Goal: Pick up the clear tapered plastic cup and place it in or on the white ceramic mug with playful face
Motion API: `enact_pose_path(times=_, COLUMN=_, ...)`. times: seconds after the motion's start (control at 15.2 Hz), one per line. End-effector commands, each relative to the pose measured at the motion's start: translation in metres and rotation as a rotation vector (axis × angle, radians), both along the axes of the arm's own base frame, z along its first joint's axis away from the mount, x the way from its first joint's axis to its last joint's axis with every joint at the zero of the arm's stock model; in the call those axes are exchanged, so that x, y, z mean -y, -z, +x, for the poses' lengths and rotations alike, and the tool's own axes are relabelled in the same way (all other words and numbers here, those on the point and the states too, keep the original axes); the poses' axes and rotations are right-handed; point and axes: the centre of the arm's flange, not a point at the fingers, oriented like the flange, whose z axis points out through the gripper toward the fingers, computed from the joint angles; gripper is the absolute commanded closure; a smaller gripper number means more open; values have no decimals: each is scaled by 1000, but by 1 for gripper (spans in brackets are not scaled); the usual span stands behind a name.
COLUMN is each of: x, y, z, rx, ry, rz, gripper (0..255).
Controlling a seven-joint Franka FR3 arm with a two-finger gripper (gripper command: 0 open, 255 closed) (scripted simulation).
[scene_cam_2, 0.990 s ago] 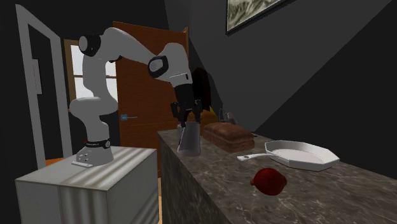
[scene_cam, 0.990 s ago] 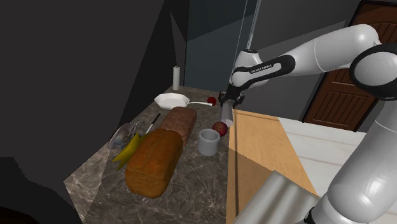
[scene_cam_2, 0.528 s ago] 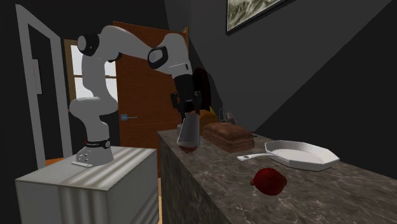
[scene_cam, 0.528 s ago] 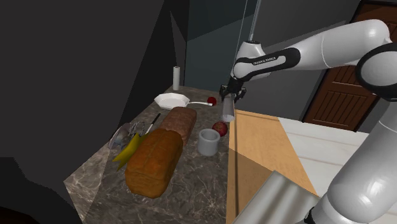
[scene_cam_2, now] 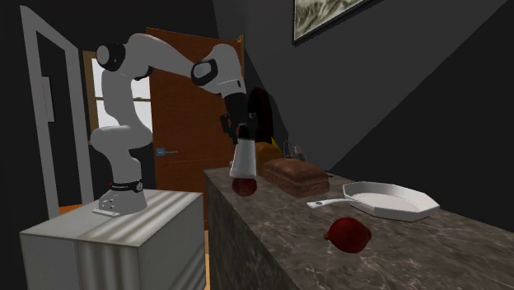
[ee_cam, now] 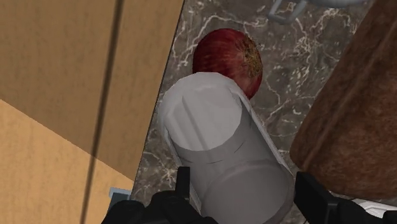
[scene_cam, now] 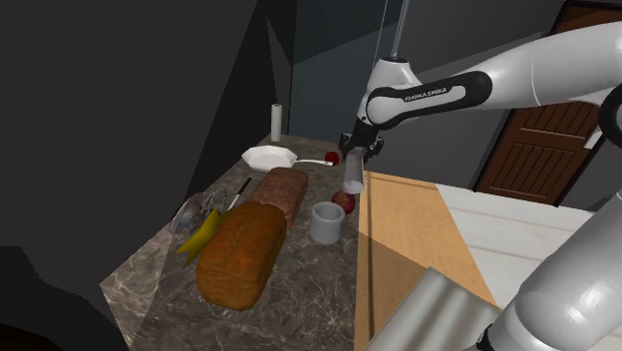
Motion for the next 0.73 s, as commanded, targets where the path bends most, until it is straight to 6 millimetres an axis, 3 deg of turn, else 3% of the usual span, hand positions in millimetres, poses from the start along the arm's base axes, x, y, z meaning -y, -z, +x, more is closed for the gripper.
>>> enact_pose_path(times=0.0, x=-25, y=6, z=-11, rx=-8, ry=0, rz=1, gripper=255)
enact_pose_path(times=0.66, x=-147, y=7, z=-61, rx=-8, ry=0, rz=1, gripper=255)
